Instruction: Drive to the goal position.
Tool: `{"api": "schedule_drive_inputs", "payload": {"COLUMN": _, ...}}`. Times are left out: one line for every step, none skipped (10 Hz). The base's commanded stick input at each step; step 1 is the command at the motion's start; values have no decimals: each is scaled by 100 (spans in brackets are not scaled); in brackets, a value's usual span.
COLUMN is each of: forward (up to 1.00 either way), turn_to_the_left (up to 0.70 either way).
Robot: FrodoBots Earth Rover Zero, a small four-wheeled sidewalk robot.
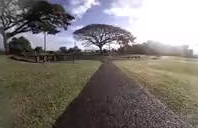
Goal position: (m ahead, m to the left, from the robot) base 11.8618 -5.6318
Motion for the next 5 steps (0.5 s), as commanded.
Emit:
{"api": "schedule_drive_inputs", "payload": {"forward": 45, "turn_to_the_left": 0}}
{"api": "schedule_drive_inputs", "payload": {"forward": 45, "turn_to_the_left": 0}}
{"api": "schedule_drive_inputs", "payload": {"forward": 45, "turn_to_the_left": 0}}
{"api": "schedule_drive_inputs", "payload": {"forward": 45, "turn_to_the_left": 0}}
{"api": "schedule_drive_inputs", "payload": {"forward": 45, "turn_to_the_left": 0}}
